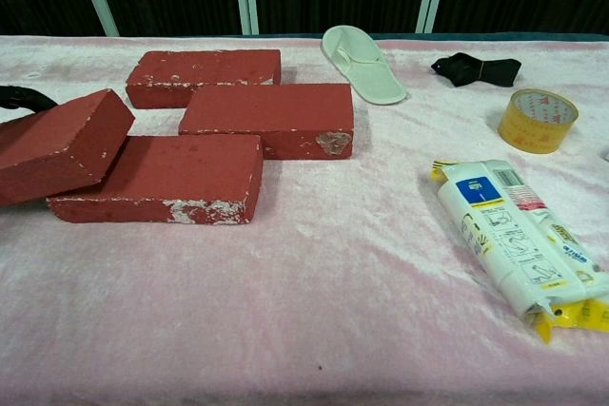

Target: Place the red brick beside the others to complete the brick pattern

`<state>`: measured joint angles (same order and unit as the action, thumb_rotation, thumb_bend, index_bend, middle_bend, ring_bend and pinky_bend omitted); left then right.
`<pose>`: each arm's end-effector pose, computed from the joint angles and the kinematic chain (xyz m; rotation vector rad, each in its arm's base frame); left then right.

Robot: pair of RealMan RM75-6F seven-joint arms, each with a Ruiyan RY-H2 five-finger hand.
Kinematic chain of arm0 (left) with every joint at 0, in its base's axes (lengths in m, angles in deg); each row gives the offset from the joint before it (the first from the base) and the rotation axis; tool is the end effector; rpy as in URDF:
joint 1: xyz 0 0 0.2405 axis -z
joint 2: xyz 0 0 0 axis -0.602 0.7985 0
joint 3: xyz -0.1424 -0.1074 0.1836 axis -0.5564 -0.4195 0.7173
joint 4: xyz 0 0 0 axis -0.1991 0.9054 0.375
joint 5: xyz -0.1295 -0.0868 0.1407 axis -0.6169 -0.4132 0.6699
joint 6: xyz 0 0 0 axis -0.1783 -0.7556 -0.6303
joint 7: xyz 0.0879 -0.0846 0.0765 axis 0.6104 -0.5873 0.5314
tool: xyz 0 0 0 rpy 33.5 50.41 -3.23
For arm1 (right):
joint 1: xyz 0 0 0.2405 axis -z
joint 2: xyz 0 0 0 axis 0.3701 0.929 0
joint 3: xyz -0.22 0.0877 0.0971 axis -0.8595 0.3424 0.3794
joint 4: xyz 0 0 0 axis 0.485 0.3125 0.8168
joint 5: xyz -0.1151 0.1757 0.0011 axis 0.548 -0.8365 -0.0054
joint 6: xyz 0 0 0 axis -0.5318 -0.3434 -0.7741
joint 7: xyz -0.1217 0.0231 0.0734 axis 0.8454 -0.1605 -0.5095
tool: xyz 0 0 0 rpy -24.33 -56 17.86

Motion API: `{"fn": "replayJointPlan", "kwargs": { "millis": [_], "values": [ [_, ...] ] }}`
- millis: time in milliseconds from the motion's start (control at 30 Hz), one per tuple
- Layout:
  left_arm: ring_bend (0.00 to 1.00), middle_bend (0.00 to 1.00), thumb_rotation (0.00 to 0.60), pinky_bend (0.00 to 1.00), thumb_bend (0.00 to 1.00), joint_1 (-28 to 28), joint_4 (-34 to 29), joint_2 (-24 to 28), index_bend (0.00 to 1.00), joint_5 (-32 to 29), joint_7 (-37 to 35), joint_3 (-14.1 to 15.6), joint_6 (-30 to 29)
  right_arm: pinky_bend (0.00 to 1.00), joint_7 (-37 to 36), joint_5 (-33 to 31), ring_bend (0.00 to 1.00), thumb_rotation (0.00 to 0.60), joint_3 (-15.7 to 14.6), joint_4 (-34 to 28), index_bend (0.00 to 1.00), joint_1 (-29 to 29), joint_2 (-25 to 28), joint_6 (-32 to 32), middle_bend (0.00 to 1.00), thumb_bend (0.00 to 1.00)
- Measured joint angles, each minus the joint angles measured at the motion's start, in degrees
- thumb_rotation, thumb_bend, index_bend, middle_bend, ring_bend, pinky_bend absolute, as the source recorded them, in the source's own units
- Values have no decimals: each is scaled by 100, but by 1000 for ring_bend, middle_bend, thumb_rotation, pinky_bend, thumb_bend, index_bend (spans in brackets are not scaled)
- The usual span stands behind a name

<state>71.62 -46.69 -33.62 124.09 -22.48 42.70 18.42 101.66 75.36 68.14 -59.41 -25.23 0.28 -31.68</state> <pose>-0.3391 0.3310 0.0878 -1.8976 -1.2246 -0.8125 -0.3133 -0.1790 0.1457 1.2407 -0.8907 0.6214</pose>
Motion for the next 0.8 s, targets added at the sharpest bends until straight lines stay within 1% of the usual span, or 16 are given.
{"fn": "replayJointPlan", "kwargs": {
  "millis": [800],
  "values": [
    [2,190,600,30,174,-2,-21,28,174,-27,65,-8,-12,242,16,2,153,600,-7,-2,77,4,-9,-7,16,155]
  ]
}}
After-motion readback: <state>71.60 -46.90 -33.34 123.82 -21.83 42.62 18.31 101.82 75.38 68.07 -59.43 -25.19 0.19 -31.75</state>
